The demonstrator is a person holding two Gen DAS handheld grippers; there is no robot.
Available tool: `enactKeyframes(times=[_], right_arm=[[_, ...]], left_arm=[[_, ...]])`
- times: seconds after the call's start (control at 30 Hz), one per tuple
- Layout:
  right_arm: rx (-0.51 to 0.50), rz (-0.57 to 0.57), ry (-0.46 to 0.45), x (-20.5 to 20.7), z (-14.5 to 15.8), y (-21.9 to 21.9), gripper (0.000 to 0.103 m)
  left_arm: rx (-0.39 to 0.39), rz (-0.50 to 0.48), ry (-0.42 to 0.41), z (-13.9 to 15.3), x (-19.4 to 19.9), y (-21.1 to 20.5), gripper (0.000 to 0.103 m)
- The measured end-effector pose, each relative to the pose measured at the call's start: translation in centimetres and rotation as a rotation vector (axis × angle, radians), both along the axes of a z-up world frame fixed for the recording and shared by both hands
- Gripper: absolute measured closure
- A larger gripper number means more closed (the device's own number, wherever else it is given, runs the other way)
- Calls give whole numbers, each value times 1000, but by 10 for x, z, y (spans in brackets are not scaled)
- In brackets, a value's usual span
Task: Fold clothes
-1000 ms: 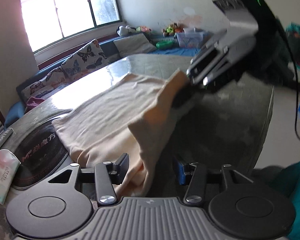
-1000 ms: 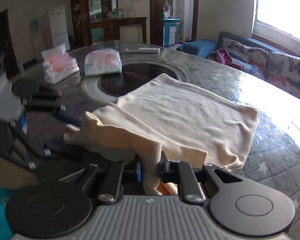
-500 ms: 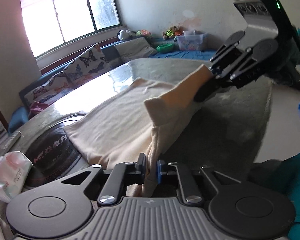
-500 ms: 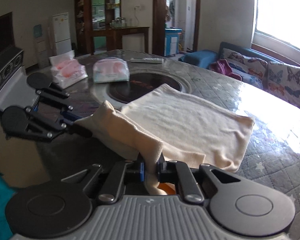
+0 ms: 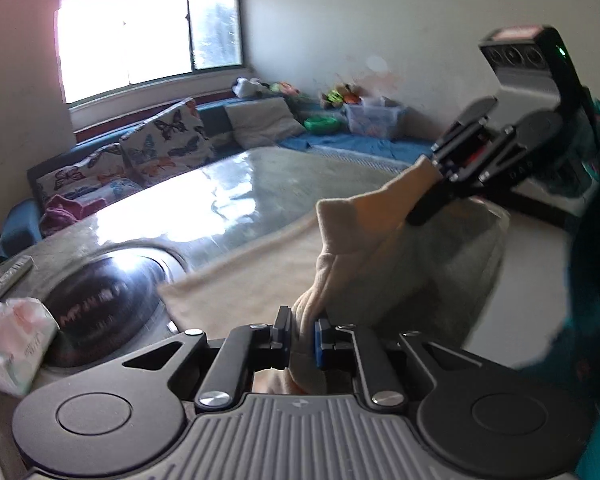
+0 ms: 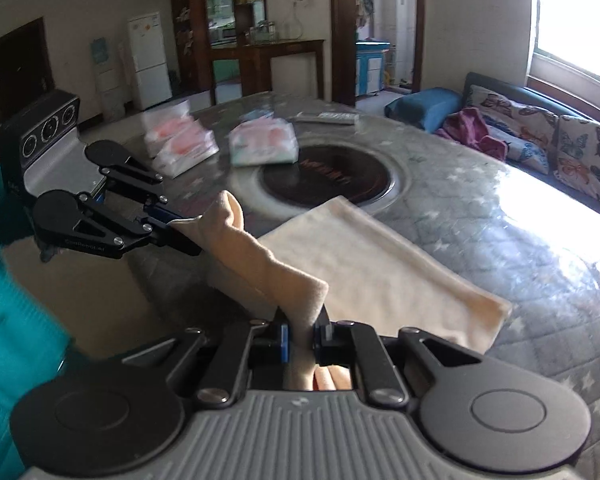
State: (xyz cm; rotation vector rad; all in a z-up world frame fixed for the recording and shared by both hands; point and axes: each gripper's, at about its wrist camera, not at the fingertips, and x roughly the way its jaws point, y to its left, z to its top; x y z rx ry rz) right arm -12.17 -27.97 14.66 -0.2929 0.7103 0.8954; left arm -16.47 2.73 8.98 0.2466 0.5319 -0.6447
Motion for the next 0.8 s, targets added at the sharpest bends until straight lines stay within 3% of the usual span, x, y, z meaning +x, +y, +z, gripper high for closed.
enactKeyframes(times=[0.23, 0.43, 0.6, 0.8], right_arm=[[3, -76, 26, 90, -3, 8, 93], [0, -217, 109, 164, -53, 19, 92], [9, -352, 88, 174, -97, 20, 78], [130, -494, 67, 157, -89, -20, 75]], left_arm=[[18, 67, 15, -1, 99, -7, 91], [21, 167, 59, -22, 142, -7, 90], [18, 254, 90, -40, 170, -4, 73], [12, 355, 115, -55, 196, -1, 73]])
